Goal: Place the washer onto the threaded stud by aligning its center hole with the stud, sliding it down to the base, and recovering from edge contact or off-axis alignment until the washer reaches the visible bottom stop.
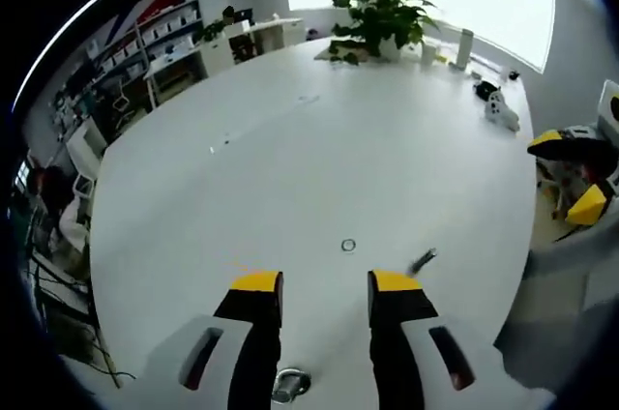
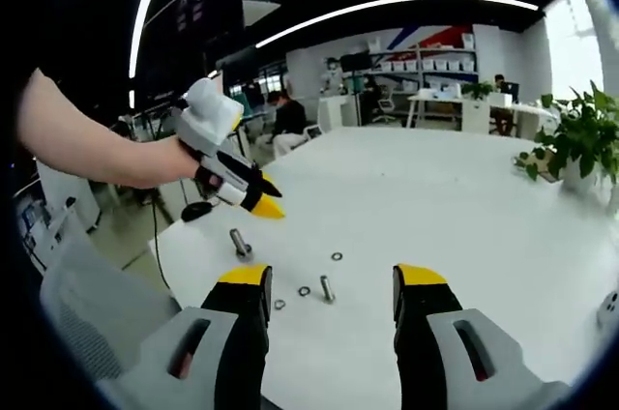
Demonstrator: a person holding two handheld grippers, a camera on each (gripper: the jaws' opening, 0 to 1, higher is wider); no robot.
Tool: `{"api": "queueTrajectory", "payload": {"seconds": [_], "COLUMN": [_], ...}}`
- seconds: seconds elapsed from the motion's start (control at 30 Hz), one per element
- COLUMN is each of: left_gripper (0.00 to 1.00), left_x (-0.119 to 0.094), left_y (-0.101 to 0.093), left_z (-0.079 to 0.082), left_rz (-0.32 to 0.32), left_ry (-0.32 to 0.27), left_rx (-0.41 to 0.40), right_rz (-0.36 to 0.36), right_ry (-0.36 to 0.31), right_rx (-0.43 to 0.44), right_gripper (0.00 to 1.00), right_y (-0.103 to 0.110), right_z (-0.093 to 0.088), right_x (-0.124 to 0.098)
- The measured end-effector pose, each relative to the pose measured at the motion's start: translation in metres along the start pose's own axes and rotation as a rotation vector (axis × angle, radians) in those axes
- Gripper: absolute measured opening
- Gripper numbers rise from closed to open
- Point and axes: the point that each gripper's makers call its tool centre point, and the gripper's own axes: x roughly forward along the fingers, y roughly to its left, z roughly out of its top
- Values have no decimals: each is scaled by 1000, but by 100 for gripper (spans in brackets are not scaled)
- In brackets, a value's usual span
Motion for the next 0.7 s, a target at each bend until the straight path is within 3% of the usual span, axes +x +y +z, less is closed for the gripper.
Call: {"api": "queueTrajectory", "payload": {"seconds": [0.3,0.43,0.7], "left_gripper": [30,30,32], "left_x": [26,29,43], "left_y": [-6,-9,-7], "left_z": [1,-8,-5], "left_rz": [-29,-24,-30], "left_ry": [52,86,103], "left_rx": [37,8,-18], "right_rz": [-21,-22,-31], "right_ry": [-15,-14,-16], "right_rx": [1,-17,-12], "right_gripper": [53,53,53], "right_y": [-4,-4,-8], "right_z": [4,5,5], "right_x": [-2,-2,-3]}}
